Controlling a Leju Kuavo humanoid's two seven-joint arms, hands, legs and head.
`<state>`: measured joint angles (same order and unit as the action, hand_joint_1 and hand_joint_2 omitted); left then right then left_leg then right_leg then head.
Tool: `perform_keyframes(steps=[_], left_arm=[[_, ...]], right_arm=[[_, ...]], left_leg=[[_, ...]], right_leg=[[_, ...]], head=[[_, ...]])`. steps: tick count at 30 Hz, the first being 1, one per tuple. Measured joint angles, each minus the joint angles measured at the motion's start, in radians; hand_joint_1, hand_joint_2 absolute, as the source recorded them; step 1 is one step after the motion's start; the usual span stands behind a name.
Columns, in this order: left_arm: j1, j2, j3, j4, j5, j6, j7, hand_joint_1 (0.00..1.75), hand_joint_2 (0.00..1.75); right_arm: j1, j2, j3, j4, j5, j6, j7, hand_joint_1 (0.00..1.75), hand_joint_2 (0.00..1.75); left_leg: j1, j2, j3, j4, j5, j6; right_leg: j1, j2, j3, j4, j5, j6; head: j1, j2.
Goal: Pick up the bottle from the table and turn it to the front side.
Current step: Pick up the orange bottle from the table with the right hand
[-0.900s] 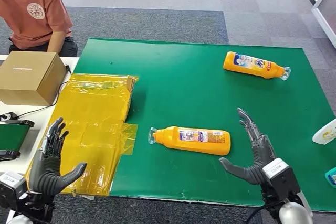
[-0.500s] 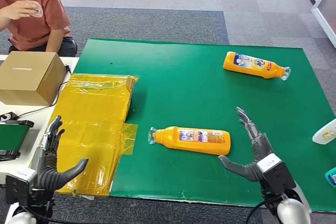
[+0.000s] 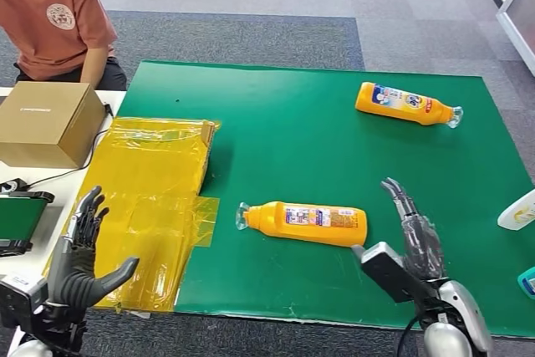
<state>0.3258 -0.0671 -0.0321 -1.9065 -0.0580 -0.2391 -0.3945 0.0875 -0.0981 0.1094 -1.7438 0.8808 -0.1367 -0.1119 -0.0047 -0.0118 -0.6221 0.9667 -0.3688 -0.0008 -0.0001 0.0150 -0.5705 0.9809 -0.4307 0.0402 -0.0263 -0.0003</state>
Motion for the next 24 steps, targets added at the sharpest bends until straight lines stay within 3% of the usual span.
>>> perform_keyframes(steps=[4, 7, 14, 24], left_arm=[[-0.020, -0.006, -0.003, -0.001, 0.005, -0.017, 0.023, 0.00, 1.75], [-0.051, -0.006, -0.013, -0.001, 0.012, -0.020, 0.031, 0.00, 1.75], [-0.102, -0.004, -0.040, -0.001, 0.024, -0.021, 0.039, 0.00, 1.75], [-0.123, 0.005, -0.089, -0.001, 0.039, -0.029, 0.038, 0.00, 1.75]], right_arm=[[-0.025, -0.004, 0.055, 0.035, 0.334, -0.056, 0.120, 0.00, 1.75], [-0.066, -0.004, 0.110, 0.112, 0.451, -0.071, 0.157, 0.00, 1.75], [-0.155, -0.004, 0.198, 0.296, 0.505, -0.081, 0.176, 0.00, 1.75], [-0.302, -0.003, 0.249, 0.552, 0.541, -0.071, 0.201, 0.00, 1.75]], left_leg=[[0.000, 0.000, 0.000, 0.000, 0.001, -0.001], [0.001, 0.000, 0.000, 0.000, 0.002, -0.001], [0.001, 0.000, 0.000, 0.000, 0.003, -0.001], [0.001, 0.000, 0.000, 0.000, 0.003, -0.001]], right_leg=[[0.000, 0.000, 0.000, 0.000, 0.000, 0.000], [0.000, 0.000, 0.000, 0.000, 0.001, -0.001], [0.001, 0.000, 0.000, 0.000, 0.002, -0.001], [0.000, 0.000, 0.000, 0.000, 0.002, -0.001]], head=[[0.000, 0.000], [0.000, 0.000], [0.000, 0.000], [0.000, 0.000]])
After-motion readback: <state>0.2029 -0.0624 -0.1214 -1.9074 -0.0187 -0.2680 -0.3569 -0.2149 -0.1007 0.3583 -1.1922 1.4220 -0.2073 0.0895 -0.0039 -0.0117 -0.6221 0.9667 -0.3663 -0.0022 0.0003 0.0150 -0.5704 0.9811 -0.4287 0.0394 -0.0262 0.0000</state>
